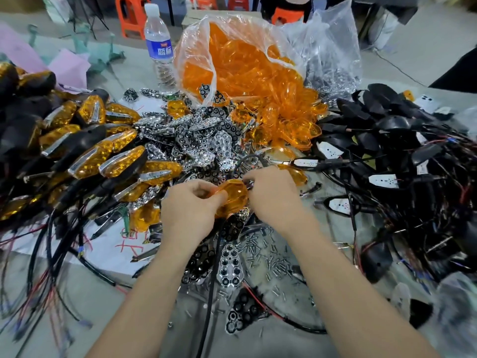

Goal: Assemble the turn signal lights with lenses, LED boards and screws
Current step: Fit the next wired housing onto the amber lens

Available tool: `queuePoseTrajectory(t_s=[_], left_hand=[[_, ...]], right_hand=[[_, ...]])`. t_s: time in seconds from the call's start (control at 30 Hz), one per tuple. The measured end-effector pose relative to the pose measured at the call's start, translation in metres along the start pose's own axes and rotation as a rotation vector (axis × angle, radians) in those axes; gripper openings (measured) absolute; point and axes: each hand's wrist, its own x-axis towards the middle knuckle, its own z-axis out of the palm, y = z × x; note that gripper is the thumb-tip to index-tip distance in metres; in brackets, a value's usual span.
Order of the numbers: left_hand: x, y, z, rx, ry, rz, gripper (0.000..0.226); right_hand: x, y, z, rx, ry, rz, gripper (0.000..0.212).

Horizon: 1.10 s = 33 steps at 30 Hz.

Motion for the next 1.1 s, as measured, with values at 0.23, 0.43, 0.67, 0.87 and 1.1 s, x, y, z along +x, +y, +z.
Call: queuePoseTrajectory(t_s=[0.23, 0.43, 0.67, 0.87, 1.1], left_hand=[[0.000, -0.008, -0.009, 0.063, -0.047, 0.098, 0.038], [-0.001, -0.009, -0.010, -0.044, 0.041, 0.154, 0.034], [0.006, -0.014, -0.009, -0.340, 0.083, -0.054, 0.019], [0.003, -0.010, -0.012, -0.518, -0.207, -0.050, 0.034], [0.002, -0.002, -0.007, -0.590, -0.447, 0.003, 0.033]], right_hand=[[0.005, -0.005, 0.000, -0.263, 0.055, -0.173, 0.026], [0.001, 0.002, 0.001, -0.232, 0.032, -0.170, 0.027], [0.008, -0.003, 0.005, -0.192, -0.010, -0.208, 0.040], [-0.008, 0.005, -0.012, 0.419, 0.171, -0.011, 0.027], [-0.041, -0.001, -0.018, 0.877, -0.023, 0.115, 0.029]])
